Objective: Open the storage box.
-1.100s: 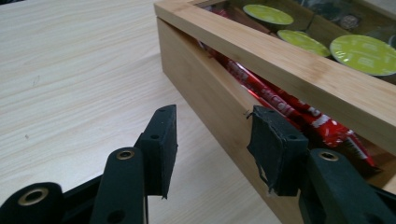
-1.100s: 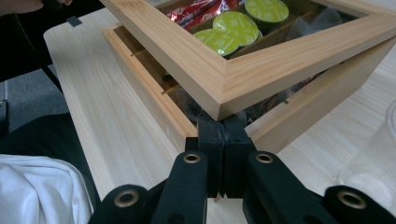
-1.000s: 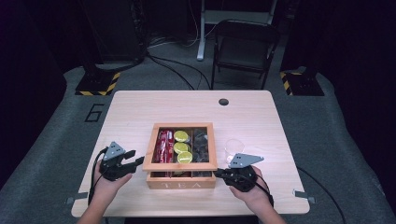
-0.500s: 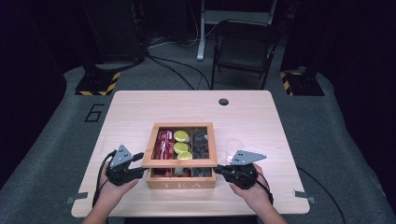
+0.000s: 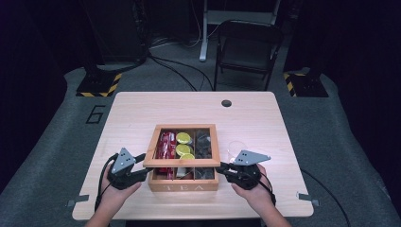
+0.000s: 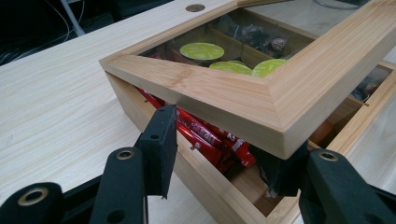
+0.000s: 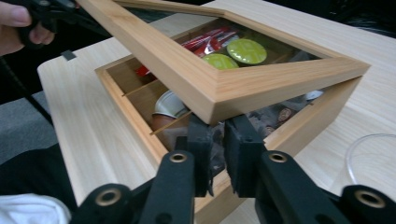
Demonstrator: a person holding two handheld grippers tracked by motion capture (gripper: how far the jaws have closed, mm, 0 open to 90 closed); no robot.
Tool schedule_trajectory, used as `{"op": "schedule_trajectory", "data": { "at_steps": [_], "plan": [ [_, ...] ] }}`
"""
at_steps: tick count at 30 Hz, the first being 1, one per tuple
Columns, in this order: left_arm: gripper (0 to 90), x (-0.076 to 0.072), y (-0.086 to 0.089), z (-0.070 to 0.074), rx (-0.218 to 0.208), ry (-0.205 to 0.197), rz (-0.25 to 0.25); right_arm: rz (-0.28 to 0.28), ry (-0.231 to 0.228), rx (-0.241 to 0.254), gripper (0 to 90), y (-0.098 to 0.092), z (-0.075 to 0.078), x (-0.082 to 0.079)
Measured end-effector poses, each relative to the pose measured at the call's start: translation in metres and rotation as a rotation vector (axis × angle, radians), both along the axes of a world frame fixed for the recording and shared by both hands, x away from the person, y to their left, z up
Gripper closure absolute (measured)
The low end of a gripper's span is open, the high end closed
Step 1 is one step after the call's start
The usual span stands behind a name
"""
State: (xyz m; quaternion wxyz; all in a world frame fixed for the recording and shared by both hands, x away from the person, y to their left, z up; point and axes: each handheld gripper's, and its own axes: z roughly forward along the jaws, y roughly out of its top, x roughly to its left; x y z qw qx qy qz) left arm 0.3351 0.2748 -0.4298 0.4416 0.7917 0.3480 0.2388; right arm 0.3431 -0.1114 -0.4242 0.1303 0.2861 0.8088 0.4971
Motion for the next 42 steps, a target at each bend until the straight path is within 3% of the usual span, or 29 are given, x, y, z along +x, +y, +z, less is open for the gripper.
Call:
{"op": "schedule_trajectory", "data": {
  "at_steps": [5,9,15,18,23,27,34,42],
  "plan": [
    [50.6,0.001,0.001,0.004,-0.023,0.007,0.000,-0.051,-0.003,0.015,65.8,-0.003,0.002,0.004],
    [49.3,0.000,0.001,0.009,-0.015,0.004,-0.006,-0.060,-0.024,-0.010,63.2,-0.001,0.006,0.004],
    [48.7,0.000,0.001,0.019,-0.046,-0.016,0.003,-0.062,-0.079,-0.053,58.5,0.003,0.017,0.005],
    [48.8,0.001,0.001,0.026,-0.067,-0.027,0.010,-0.069,-0.099,-0.063,58.2,0.006,0.024,0.007],
    [46.9,0.008,0.000,0.037,-0.068,-0.007,0.011,-0.075,-0.118,-0.068,56.0,0.009,0.034,0.013],
    [46.4,0.013,-0.002,0.046,-0.059,-0.017,0.013,-0.079,-0.137,-0.056,55.9,0.010,0.040,0.018],
    [46.0,0.024,-0.005,0.054,-0.038,-0.039,0.019,-0.096,-0.130,-0.028,56.4,0.010,0.049,0.025],
    [48.3,0.036,-0.002,0.060,-0.078,-0.047,0.029,-0.099,-0.142,-0.027,57.0,0.011,0.060,0.034]
  ]
}}
